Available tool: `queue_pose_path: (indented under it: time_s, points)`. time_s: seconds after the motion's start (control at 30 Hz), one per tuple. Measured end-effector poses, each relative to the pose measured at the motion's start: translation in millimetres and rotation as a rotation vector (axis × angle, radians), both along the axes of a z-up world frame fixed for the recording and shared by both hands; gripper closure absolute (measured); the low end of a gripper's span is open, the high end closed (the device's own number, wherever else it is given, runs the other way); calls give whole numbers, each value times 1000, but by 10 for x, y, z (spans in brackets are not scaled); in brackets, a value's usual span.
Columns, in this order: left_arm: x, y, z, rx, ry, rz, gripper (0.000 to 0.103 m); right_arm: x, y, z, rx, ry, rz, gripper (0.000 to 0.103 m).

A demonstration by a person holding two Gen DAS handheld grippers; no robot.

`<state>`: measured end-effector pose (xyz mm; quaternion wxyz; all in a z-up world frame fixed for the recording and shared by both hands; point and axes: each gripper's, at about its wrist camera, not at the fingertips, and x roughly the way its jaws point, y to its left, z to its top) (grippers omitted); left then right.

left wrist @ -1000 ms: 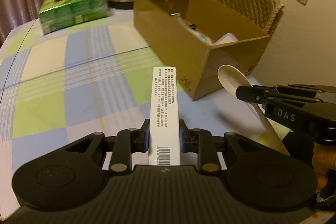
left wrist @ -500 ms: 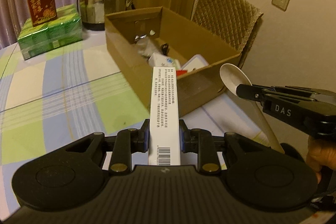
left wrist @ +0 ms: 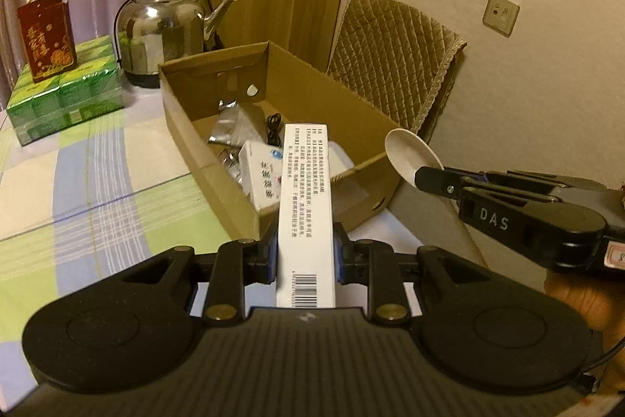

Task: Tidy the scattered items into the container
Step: 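Carry the medicine box and spoon over the cardboard box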

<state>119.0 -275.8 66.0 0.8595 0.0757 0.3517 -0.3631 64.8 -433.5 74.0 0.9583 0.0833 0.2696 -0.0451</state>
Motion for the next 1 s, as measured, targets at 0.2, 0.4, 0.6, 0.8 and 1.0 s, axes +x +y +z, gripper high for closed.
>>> queue_pose_path:
  time_s: [0.2, 0.4, 0.6, 0.8, 1.0]
  points:
    - [139, -124, 65, -9, -14, 0, 81, 153, -84, 12, -13, -6, 4, 101]
    - [314, -213, 96, -8, -22, 5, 81, 294, -153, 18, -18, -8, 5, 101]
    - [521, -283, 82, -8, -17, 20, 81, 551, -262, 77, -21, -14, 13, 101]
    - [743, -381, 74, -1, -22, 32, 81, 854, -345, 108, -2, -20, 23, 101]
    - [968, -502, 47, 12, -28, 37, 81, 1200, -437, 109, 46, -11, 30, 101]
